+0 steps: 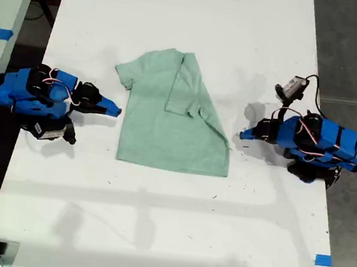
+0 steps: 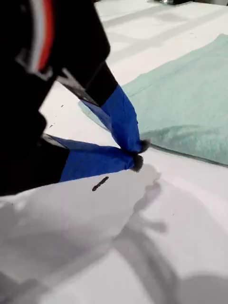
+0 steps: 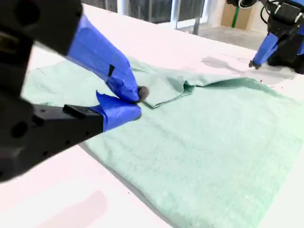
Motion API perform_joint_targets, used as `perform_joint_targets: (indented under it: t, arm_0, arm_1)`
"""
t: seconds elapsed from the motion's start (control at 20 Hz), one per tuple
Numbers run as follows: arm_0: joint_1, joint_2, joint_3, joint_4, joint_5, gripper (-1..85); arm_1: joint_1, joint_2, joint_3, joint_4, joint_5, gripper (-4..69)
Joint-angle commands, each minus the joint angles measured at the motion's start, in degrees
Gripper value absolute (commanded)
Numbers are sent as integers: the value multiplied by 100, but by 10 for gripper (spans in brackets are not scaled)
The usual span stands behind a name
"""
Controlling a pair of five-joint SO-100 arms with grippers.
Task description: Fold t shirt
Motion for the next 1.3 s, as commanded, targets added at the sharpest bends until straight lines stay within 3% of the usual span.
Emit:
perform_joint_targets:
  t: [0.0, 0.2, 0.65, 0.9, 1.05, 1.25]
  arm_0:
    - [9, 35, 9, -193, 70, -1]
    - [79, 35, 334, 26, 466, -1]
    - [220, 35, 396, 18, 483, -1]
    - [132, 35, 396, 35, 501, -1]
    - [70, 35, 387, 62, 510, -1]
    - [88, 35, 387, 53, 536, -1]
  arm_1:
    - [-70, 79, 325, 26, 114, 15]
    - [-149, 79, 299, 35, 132, 15]
    - [-264, 79, 167, 264, 132, 13]
    - [-79, 79, 202, 448, 448, 5]
    - [334, 79, 193, 343, 123, 3]
    - [97, 79, 185, 404, 299, 1]
